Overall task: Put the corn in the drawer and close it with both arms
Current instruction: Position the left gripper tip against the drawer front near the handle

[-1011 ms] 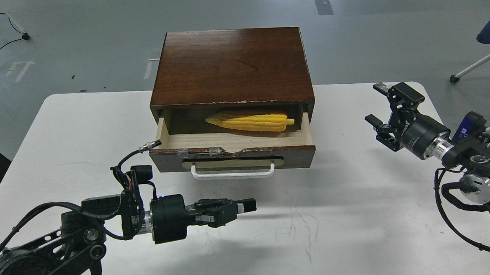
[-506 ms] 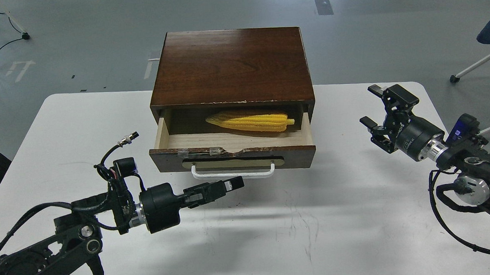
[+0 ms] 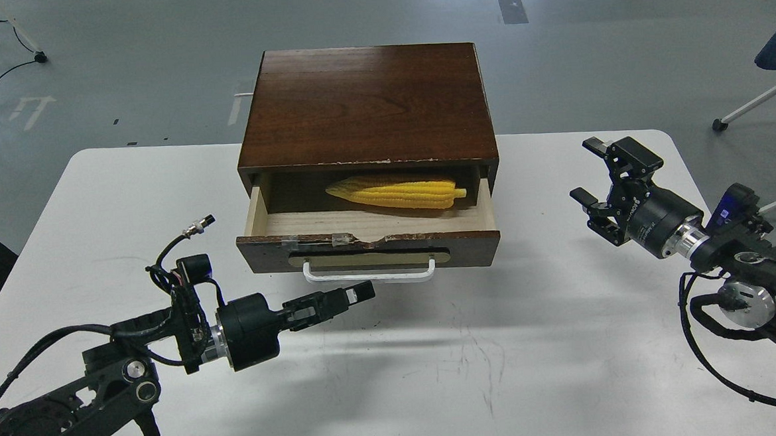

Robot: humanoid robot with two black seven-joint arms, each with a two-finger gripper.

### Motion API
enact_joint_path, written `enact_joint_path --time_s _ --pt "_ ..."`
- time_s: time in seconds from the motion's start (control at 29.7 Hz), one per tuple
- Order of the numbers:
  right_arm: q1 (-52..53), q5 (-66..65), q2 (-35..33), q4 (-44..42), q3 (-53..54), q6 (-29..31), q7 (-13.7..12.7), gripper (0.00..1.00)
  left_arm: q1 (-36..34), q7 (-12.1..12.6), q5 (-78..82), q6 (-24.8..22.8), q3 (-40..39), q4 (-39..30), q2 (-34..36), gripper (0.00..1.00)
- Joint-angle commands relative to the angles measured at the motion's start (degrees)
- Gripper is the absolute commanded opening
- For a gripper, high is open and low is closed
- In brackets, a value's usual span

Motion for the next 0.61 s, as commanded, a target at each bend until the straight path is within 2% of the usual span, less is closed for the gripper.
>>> enact_joint_path --time_s 0.0,0.57 --pt "0.00 0.02 0.14 0.00 0.01 -0.24 0.00 0.96 0.05 0.01 -0.09 0.13 0.00 0.10 -0.05 0.00" --pt "-1.23 0.02 0.14 0.09 0.01 -0.33 0.00 0.96 0.05 0.10 -0.27 2.24 -0.53 1.77 -0.49 0.00"
